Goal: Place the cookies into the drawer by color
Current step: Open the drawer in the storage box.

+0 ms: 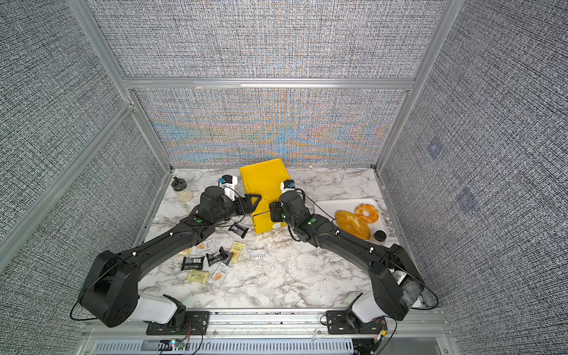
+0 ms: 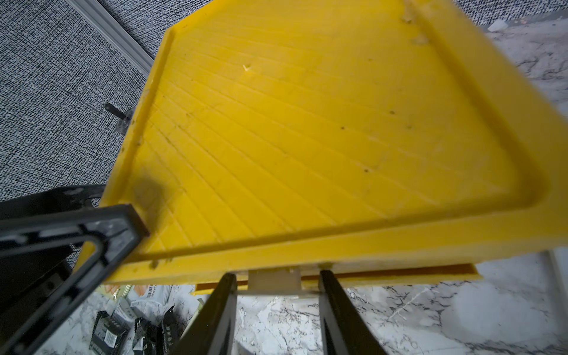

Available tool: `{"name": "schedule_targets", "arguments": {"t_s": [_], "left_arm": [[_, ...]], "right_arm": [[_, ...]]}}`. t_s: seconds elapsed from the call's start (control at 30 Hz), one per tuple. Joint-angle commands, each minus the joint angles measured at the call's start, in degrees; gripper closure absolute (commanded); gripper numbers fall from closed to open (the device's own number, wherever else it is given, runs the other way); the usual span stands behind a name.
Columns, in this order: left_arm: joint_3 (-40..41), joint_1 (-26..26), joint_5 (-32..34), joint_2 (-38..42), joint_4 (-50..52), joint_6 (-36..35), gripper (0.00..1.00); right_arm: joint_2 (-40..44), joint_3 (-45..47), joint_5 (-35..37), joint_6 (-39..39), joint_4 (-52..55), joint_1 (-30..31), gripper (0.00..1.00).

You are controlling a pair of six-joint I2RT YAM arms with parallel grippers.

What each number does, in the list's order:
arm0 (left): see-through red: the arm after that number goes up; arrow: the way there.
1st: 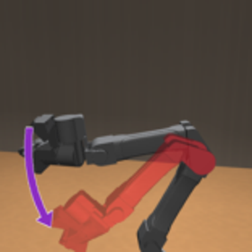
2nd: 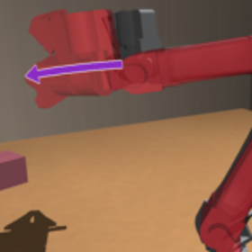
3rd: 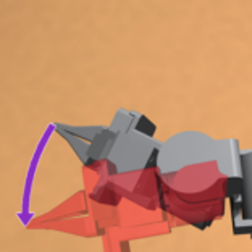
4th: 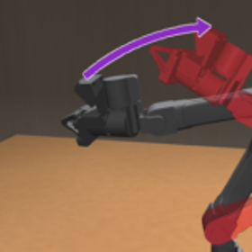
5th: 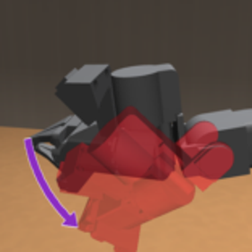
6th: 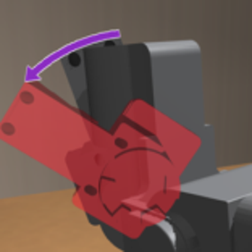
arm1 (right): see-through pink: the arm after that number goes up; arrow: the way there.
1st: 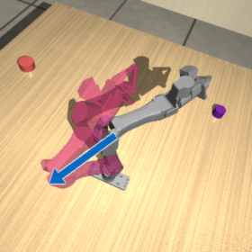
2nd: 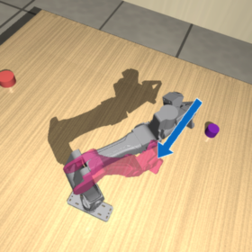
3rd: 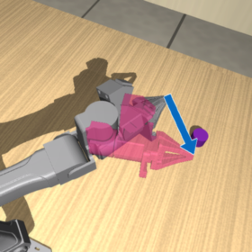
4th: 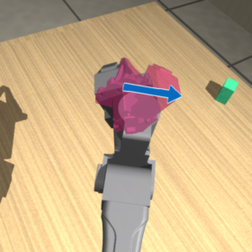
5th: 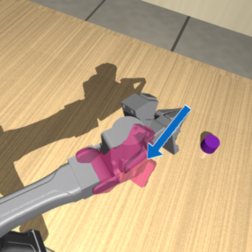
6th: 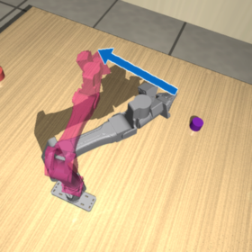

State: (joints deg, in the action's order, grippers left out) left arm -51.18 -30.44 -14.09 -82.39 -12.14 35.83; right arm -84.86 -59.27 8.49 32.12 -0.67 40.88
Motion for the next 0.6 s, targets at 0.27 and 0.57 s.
{"name": "schedule_targets", "arguments": {"t_s": [0.27, 0.57], "left_arm": [[1.08, -0.24, 0.73, 0.61, 7.73, -3.14, 0.05], [1.34, -0.26, 1.34, 1.68, 7.85, -3.83, 0.05]], "right_arm": [[10.25, 8.96, 0.96, 0.28, 0.23, 0.63, 0.62], [20.8, 17.6, 1.79, 1.88, 5.25, 2.77, 0.61]]}}
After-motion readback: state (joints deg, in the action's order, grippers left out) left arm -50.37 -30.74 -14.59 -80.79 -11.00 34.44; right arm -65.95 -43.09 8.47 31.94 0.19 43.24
